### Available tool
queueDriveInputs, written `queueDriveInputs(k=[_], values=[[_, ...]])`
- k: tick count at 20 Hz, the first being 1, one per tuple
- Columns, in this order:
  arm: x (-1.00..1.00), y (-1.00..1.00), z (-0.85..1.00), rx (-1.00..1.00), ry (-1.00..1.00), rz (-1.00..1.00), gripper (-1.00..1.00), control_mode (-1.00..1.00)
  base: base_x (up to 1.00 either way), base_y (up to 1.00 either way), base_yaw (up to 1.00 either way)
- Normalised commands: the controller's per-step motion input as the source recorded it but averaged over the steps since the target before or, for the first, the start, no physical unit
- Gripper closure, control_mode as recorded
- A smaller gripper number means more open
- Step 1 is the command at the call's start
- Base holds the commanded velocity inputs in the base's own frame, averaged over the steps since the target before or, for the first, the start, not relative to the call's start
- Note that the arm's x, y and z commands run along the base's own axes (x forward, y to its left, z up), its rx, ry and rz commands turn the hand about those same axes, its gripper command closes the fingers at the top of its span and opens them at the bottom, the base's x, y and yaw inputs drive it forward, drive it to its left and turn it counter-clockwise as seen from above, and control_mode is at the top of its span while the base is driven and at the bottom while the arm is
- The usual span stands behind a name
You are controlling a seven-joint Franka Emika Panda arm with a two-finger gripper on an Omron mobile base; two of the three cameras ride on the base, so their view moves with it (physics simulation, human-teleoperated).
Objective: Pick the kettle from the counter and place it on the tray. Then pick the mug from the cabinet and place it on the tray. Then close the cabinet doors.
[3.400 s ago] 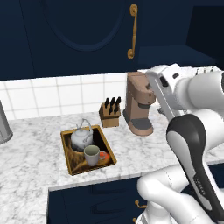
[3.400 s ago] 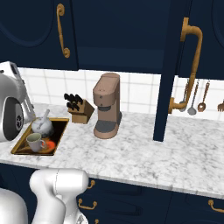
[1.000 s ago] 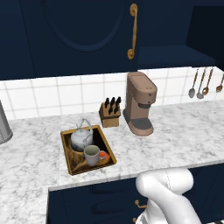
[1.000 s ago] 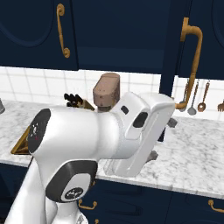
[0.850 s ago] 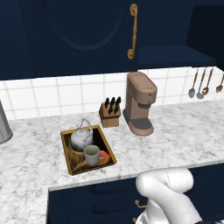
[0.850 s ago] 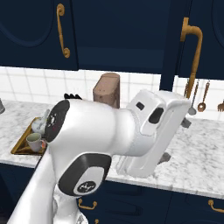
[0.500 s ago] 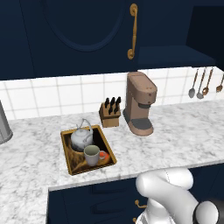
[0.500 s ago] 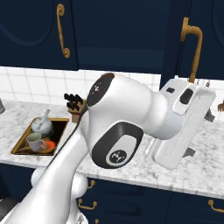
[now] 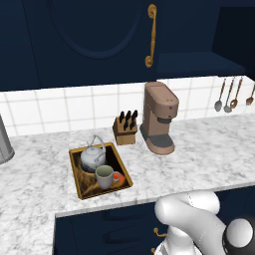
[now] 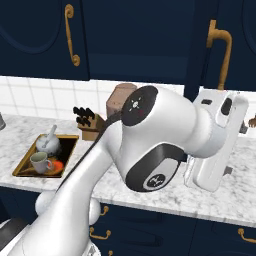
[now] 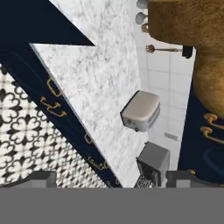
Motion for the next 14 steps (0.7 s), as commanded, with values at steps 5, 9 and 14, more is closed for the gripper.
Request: queueDriveInputs(k=[5,9,14], values=[[0.62,0.44,-0.19,-0.07,0.0,0.34,-1.0,-1.0,0.0,0.0,0.0],[0.63,0.64,-0.12,-0.1,0.0,0.31,-1.0,-1.0,0.0,0.0,0.0],[0.57,0.72,-0.07,-0.09,0.0,0.3,-1.0,-1.0,0.0,0.0,0.0]])
